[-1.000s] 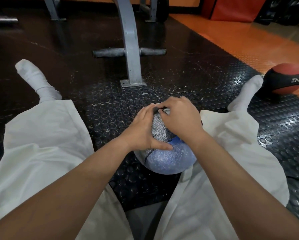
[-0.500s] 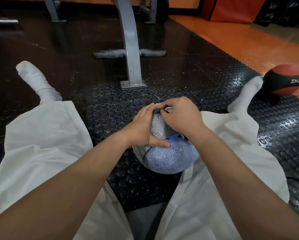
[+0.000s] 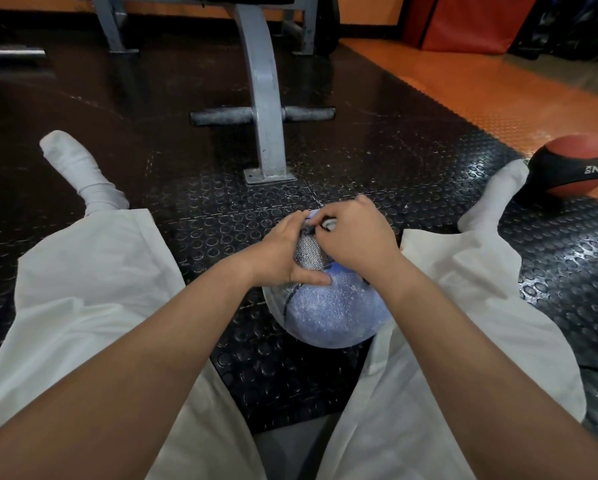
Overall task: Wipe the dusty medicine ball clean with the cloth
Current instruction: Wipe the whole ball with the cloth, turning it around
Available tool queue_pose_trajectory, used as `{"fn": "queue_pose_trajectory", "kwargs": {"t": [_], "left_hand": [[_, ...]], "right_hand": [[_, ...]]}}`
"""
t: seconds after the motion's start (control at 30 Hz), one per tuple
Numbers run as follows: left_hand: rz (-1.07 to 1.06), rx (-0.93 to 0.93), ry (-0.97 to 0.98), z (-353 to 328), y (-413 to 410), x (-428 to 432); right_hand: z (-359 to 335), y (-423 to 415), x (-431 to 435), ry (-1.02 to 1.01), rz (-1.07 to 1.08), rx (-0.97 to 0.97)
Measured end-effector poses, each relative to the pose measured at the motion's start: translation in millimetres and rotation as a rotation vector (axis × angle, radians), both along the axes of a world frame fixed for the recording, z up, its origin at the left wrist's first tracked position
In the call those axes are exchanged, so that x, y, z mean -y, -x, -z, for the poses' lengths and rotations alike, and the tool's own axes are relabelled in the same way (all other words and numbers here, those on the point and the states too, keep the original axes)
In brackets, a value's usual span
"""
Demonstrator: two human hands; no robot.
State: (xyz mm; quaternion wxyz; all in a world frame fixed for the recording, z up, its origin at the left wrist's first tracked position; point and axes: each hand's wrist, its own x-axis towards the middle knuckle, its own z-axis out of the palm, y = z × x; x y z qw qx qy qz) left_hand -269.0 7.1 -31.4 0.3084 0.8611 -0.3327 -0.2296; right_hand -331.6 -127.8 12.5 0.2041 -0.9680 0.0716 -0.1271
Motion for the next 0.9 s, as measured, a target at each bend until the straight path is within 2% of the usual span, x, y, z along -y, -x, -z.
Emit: {"fn": "queue_pose_trajectory", "kwargs": {"t": [0.13, 0.3, 0.4, 0.63, 0.7, 0.83, 0.9], "left_hand": [[-0.006, -0.014, -0.009, -4, -8, -4], [0.022, -0.054, -0.070, -6, -8, -3], [0.008, -0.028, -0.014, -4, 3, 0], [-0.054, 0.040, 0.055, 9, 12, 11], [-0.120, 0.047, 0.109, 11, 14, 15], [-0.183, 0.058, 0.175, 11, 12, 21], [-0.163, 0.059, 0.169, 10, 9, 21]], "right_hand": [[-5, -14, -7, -0.009, 0.012, -0.065], [9, 25, -11, 0.007, -0.025, 0.060], [11, 36, -3, -0.007, -0.027, 0.074], [3, -15, 11, -0.007, 0.079, 0.006], [9, -11, 12, -0.012, 0.070, 0.060], [29, 27, 12, -0.026, -0.015, 0.314], [36, 42, 16, 0.004, -0.082, 0.340]]}}
